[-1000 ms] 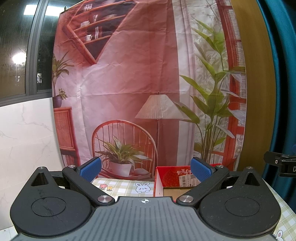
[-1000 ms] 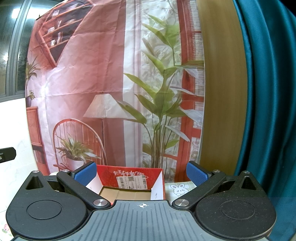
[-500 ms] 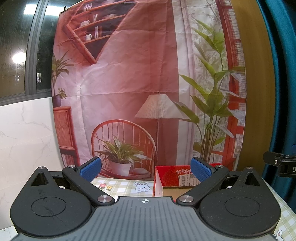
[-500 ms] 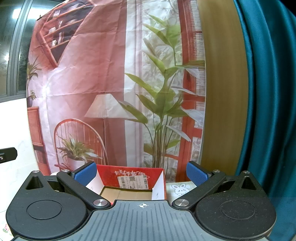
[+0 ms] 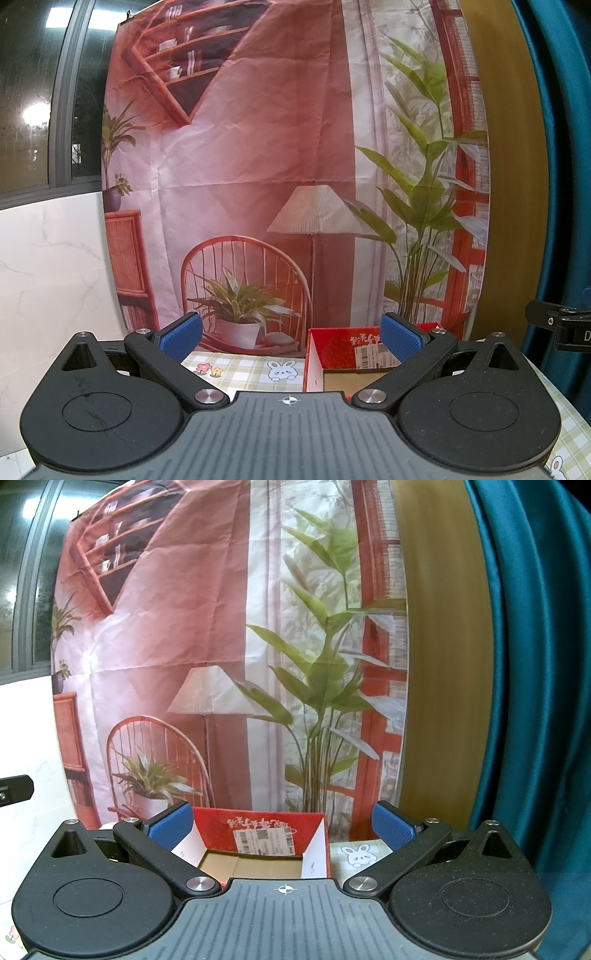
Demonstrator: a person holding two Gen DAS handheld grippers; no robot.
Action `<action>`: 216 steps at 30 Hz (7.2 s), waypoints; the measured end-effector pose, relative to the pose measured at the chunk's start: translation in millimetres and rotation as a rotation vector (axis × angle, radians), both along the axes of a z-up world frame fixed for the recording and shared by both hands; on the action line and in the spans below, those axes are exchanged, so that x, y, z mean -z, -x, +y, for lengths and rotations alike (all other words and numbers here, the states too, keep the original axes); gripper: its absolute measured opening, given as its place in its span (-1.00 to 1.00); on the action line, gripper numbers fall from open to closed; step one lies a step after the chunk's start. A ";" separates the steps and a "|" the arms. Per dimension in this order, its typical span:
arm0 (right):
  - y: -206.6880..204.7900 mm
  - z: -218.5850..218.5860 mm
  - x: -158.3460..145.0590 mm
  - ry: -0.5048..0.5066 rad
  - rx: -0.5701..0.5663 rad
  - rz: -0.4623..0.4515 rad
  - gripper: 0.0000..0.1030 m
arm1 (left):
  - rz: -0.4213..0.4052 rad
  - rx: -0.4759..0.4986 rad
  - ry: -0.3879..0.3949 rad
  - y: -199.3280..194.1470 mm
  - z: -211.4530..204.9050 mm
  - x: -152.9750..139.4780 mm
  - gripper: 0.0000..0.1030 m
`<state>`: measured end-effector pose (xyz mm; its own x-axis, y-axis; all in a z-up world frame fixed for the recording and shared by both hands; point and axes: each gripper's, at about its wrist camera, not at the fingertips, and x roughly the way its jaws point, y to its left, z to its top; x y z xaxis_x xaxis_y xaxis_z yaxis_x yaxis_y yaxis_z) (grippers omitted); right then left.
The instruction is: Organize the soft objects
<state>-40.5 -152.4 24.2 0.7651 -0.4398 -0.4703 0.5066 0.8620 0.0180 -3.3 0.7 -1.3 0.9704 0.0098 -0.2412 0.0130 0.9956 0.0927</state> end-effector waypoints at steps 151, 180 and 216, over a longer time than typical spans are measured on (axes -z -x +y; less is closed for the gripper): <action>-222.1 -143.4 249.3 -0.307 -0.259 0.508 0.33 | 0.741 0.403 0.200 -324.5 -72.0 201.6 0.25; -107.8 -78.4 189.2 -0.225 -0.169 0.203 0.99 | 0.494 0.180 0.107 -184.8 6.7 171.1 0.82; -98.8 -106.1 272.7 -0.519 -0.146 0.439 0.19 | 0.787 0.242 0.373 -204.9 21.1 257.9 0.10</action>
<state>58.3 -258.5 -248.5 0.4904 0.0183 -0.8713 0.4410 0.8571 0.2662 201.6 21.9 -259.2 0.4891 -0.3849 -0.7827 0.1491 0.9210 -0.3598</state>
